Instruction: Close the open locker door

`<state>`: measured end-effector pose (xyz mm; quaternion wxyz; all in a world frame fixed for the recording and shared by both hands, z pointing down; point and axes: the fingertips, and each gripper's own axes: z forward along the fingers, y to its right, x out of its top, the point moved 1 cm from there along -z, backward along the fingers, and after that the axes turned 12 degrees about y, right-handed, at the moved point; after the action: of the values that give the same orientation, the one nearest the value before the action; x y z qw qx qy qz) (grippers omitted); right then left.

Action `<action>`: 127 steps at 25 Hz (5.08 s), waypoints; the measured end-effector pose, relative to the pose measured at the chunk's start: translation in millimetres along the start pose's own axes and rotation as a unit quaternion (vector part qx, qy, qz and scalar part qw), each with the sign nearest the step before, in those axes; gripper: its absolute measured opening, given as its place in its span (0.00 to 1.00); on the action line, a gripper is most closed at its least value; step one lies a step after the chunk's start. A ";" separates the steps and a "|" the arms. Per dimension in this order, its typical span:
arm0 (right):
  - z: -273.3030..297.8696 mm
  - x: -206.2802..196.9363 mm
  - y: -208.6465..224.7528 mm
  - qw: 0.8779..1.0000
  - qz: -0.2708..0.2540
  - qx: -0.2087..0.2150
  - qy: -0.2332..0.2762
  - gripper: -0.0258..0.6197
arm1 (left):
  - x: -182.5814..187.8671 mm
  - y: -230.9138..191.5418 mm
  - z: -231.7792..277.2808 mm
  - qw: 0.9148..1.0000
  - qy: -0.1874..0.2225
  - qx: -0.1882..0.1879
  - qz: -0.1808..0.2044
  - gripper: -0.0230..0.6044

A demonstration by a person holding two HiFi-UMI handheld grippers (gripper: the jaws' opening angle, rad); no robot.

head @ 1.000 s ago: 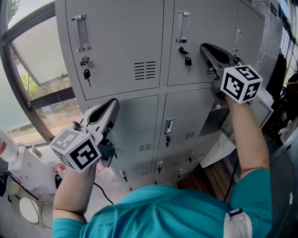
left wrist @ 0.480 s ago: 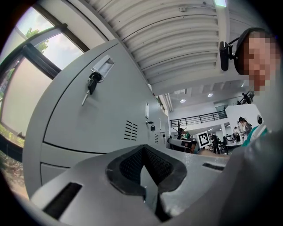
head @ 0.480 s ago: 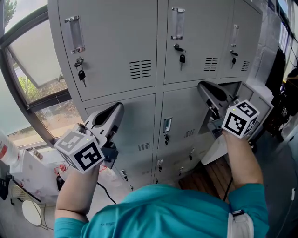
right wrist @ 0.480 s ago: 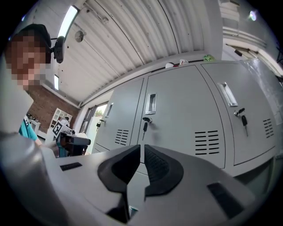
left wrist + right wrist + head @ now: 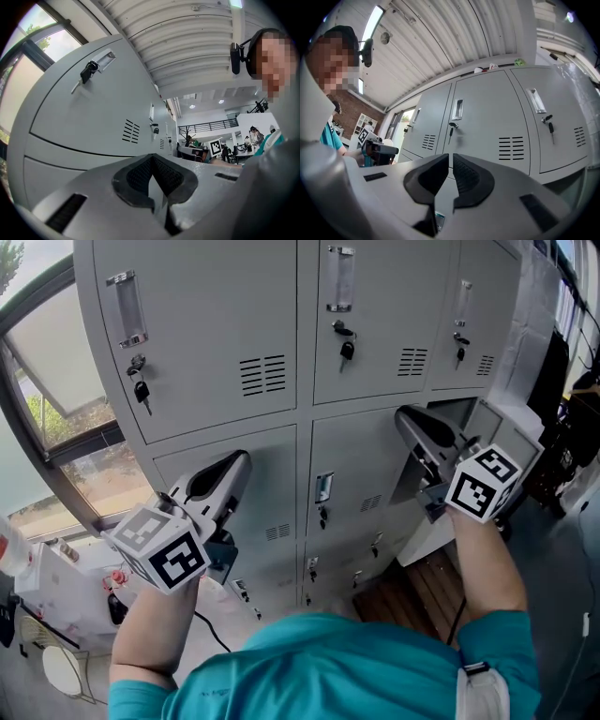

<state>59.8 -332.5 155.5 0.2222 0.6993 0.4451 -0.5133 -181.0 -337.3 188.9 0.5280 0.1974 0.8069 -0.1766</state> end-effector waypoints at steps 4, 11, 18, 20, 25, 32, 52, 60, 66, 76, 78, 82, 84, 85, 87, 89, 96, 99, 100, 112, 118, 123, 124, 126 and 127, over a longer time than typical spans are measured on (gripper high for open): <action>-26.6 -2.7 20.4 1.000 0.010 -0.004 -0.002 0.08 | -18.7 17.4 19.8 1.000 -0.009 -0.001 -0.013 0.04; -105.1 -13.0 81.5 1.000 0.027 -0.013 -0.001 0.08 | -74.2 84.7 85.2 0.999 -0.030 -0.023 -0.023 0.04; -230.2 -28.2 167.1 0.999 0.032 -0.018 -0.009 0.08 | -160.5 194.8 176.7 0.998 -0.048 -0.046 -0.023 0.04; -273.1 -33.2 190.2 0.999 0.040 -0.009 -0.009 0.08 | -192.0 225.9 201.0 0.997 -0.054 -0.053 -0.033 0.04; -363.1 -38.9 239.3 0.998 0.070 0.005 0.004 0.08 | -256.1 283.0 246.9 0.992 -0.076 -0.077 -0.068 0.04; -445.3 -59.5 316.9 0.993 0.110 -0.033 0.009 0.08 | -327.8 327.2 272.2 0.984 -0.121 -0.091 -0.095 0.04; -421.0 -116.6 336.3 0.975 0.195 0.109 -0.013 0.11 | -359.9 340.2 286.9 0.980 -0.145 -0.093 -0.104 0.04; -399.3 -118.3 298.3 0.976 0.168 0.135 -0.035 0.10 | -352.9 322.5 275.5 0.982 -0.135 -0.079 -0.108 0.04; -376.0 -122.9 265.1 0.983 0.132 0.121 -0.036 0.10 | -345.0 300.4 258.5 0.984 -0.130 -0.067 -0.106 0.04; -329.8 -134.9 221.3 0.991 0.099 0.082 -0.034 0.10 | -323.0 251.3 217.4 0.987 -0.116 -0.042 -0.103 0.04; -320.0 -138.0 214.8 0.992 0.100 0.075 -0.032 0.10 | -319.2 240.9 207.8 0.987 -0.114 -0.037 -0.103 0.04; -299.0 -144.2 202.5 0.993 0.097 0.062 -0.034 0.11 | -310.6 221.5 189.0 0.988 -0.110 -0.028 -0.102 0.04; -288.3 -147.6 197.3 0.993 0.093 0.057 -0.037 0.11 | -307.0 212.9 180.3 0.989 -0.107 -0.024 -0.103 0.04; -282.8 -149.4 194.9 0.994 0.091 0.054 -0.039 0.11 | -305.4 208.6 176.0 0.989 -0.106 -0.022 -0.104 0.04; -271.8 -152.9 190.3 0.994 0.089 0.049 -0.041 0.10 | -302.9 200.1 167.3 0.989 -0.105 -0.018 -0.106 0.04; -261.3 -156.4 186.2 0.994 0.088 0.043 -0.042 0.10 | -300.3 191.0 158.5 0.989 -0.105 -0.013 -0.106 0.04; -227.3 -168.6 177.7 0.995 0.089 0.030 -0.043 0.10 | -292.5 162.4 136.5 0.989 -0.104 0.003 -0.104 0.04; -212.1 -174.3 175.9 0.995 0.090 0.030 -0.043 0.10 | -290.2 152.0 130.3 0.989 -0.104 0.008 -0.104 0.04; -207.1 -176.3 175.7 0.994 0.091 0.030 -0.043 0.10 | -289.6 148.6 128.6 0.989 -0.104 0.010 -0.104 0.04; -154.9 -200.7 187.9 0.995 0.093 0.012 -0.046 0.07 | -286.1 118.6 120.9 0.989 -0.107 0.028 -0.095 0.04; -132.4 -206.3 198.8 0.995 0.087 -0.011 -0.046 0.07 | -287.0 107.3 118.7 0.989 -0.110 0.039 -0.094 0.04; -113.5 -210.9 209.6 0.995 0.073 -0.039 -0.053 0.07 | -292.4 100.2 118.5 0.988 -0.113 0.043 -0.098 0.04; -109.3 -212.7 211.5 0.995 0.071 -0.045 -0.056 0.07 | -293.5 98.9 118.2 0.988 -0.114 0.044 -0.099 0.04; -102.0 -216.2 215.3 0.994 0.070 -0.059 -0.060 0.06 | -294.9 96.3 117.5 0.987 -0.114 0.047 -0.101 0.04; -99.8 -217.2 216.7 0.994 0.071 -0.065 -0.061 0.04 | -295.2 95.1 117.2 0.987 -0.114 0.048 -0.102 0.04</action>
<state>279.3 -451.1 360.1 0.3297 0.6808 0.4125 -0.5076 66.4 -352.4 409.2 0.5855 0.1174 0.7480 -0.2897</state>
